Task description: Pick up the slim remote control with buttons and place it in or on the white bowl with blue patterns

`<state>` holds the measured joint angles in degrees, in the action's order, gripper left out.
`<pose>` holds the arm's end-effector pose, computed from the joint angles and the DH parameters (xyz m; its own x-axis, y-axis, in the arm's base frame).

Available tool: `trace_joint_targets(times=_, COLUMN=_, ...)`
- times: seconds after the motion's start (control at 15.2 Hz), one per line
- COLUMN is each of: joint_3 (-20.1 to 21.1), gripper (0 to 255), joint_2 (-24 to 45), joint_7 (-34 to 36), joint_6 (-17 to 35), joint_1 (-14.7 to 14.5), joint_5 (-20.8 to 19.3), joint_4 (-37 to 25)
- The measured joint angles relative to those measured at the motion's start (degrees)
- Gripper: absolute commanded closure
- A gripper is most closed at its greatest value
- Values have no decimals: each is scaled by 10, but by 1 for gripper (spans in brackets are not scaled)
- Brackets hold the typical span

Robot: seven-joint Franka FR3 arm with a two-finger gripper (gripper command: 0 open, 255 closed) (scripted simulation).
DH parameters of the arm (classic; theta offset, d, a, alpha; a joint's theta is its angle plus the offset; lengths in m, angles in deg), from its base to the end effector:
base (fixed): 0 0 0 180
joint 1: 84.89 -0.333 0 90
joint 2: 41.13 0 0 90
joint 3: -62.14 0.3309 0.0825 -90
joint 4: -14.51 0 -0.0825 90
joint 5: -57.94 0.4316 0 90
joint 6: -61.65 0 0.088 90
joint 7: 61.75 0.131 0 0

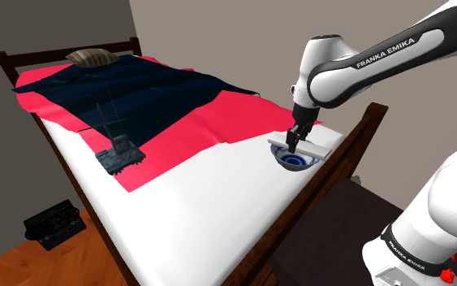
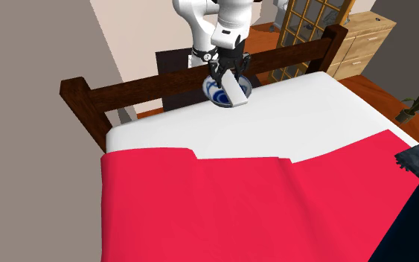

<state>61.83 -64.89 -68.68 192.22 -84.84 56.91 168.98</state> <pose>0.4108 -0.0031 0.3189 0.9920 0.1265 -0.0039 0.1265 -0.9919 0.0111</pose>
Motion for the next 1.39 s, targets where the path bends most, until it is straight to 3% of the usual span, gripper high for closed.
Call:
trace_joint_targets(times=0.2, joint_3=0, gripper=255, joint_2=0, joint_7=0, joint_6=0, joint_1=0, joint_5=0, joint_4=0)
trace_joint_targets(times=0.26, joint_3=0, gripper=0, joint_2=1, joint_7=0, joint_6=0, joint_1=0, joint_5=0, joint_4=0)
trace_joint_targets(times=0.66, joint_3=0, gripper=0, joint_2=2, joint_7=-1, joint_6=-2, joint_1=1, joint_5=0, joint_4=3)
trace_joint_targets(times=0.92, joint_3=-1, gripper=0, joint_2=-33, joint_7=-2, joint_6=-72, joint_1=1, joint_5=0, joint_4=-33)
trace_joint_targets(times=1.39, joint_3=0, gripper=0, joint_2=-42, joint_7=-1, joint_6=-89, joint_1=0, joint_5=1, joint_4=-40)
